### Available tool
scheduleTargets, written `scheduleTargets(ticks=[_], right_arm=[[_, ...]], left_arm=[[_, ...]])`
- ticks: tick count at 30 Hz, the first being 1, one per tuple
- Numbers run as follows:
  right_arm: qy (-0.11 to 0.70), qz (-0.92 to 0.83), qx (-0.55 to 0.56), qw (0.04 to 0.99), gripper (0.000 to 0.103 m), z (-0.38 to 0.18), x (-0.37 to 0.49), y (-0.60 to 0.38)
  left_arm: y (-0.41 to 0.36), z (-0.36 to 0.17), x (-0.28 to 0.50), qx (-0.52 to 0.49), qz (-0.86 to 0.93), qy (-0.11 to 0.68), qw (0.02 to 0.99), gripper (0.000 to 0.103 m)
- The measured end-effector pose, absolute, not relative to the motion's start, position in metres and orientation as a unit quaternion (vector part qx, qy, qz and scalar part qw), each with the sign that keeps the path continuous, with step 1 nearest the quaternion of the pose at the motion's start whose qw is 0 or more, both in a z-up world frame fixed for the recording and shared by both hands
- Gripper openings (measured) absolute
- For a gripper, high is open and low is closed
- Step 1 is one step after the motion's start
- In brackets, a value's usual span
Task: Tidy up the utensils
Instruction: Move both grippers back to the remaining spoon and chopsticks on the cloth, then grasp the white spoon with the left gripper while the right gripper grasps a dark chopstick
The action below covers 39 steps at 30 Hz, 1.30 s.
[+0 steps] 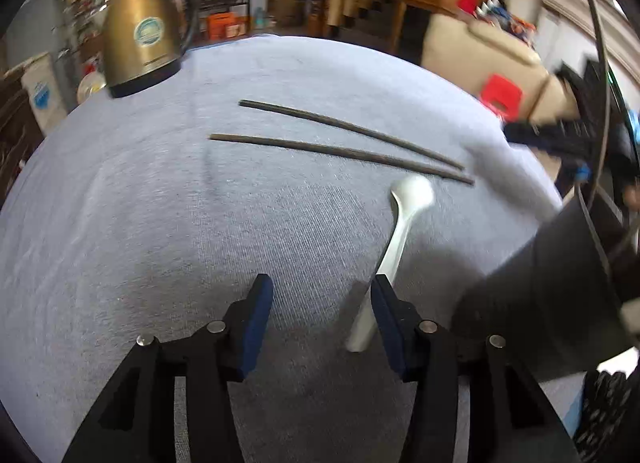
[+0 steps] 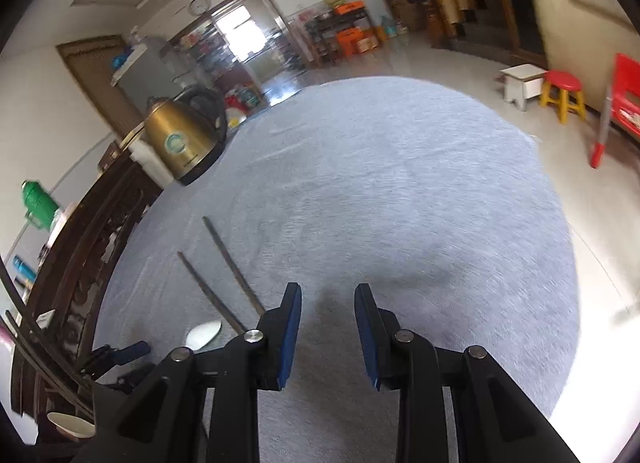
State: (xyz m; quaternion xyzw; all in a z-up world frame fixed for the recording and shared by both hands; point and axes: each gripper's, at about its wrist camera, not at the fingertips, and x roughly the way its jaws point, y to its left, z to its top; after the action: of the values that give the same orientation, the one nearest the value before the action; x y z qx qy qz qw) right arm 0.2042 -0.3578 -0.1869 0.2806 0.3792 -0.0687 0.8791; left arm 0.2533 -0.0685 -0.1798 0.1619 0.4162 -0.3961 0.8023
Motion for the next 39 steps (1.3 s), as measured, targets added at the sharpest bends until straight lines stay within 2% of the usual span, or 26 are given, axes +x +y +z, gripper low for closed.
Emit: scheduleTargets(ticks=[8,10,11,14,15,21,31,32,33,35,39], right_arm=[[0.414,-0.018,0.249,0.875,0.03,-0.189,0.261,-0.355],[0.421,0.001,0.241,0.874,0.03,-0.19,0.269,-0.348],[0.427,0.013,0.235,0.873,0.03,-0.191,0.273,-0.342],[0.44,0.038,0.22,0.87,0.03,-0.194,0.286,-0.328],[0.445,0.046,0.219,0.867,0.03,-0.196,0.291,-0.324],[0.463,0.062,0.216,0.857,0.03,-0.206,0.323,-0.317],[0.466,0.078,0.183,0.862,0.031,-0.193,0.372,-0.309],[0.469,0.084,0.179,0.861,0.031,-0.192,0.379,-0.307],[0.476,0.092,0.173,0.857,0.033,-0.193,0.39,-0.304],[0.493,0.106,0.168,0.847,0.042,-0.195,0.411,-0.298],[0.509,0.128,0.152,0.838,0.045,-0.199,0.446,-0.281]], left_arm=[[-0.076,-0.18,0.246,0.196,-0.43,0.391,0.79,0.052],[-0.077,-0.181,0.246,0.201,-0.439,0.384,0.787,0.049],[-0.077,-0.18,0.245,0.202,-0.443,0.383,0.785,0.043],[-0.08,-0.179,0.246,0.202,-0.449,0.38,0.783,0.016],[-0.081,-0.18,0.247,0.204,-0.447,0.377,0.786,0.011],[-0.082,-0.181,0.27,0.196,-0.404,0.383,0.807,0.006],[-0.057,-0.164,0.321,0.161,-0.307,0.416,0.841,0.005],[-0.059,-0.16,0.324,0.157,-0.311,0.413,0.842,0.013],[-0.063,-0.156,0.329,0.156,-0.31,0.411,0.843,0.03],[-0.076,-0.152,0.341,0.163,-0.301,0.41,0.846,0.047],[-0.108,-0.164,0.366,0.18,-0.31,0.44,0.823,0.047]])
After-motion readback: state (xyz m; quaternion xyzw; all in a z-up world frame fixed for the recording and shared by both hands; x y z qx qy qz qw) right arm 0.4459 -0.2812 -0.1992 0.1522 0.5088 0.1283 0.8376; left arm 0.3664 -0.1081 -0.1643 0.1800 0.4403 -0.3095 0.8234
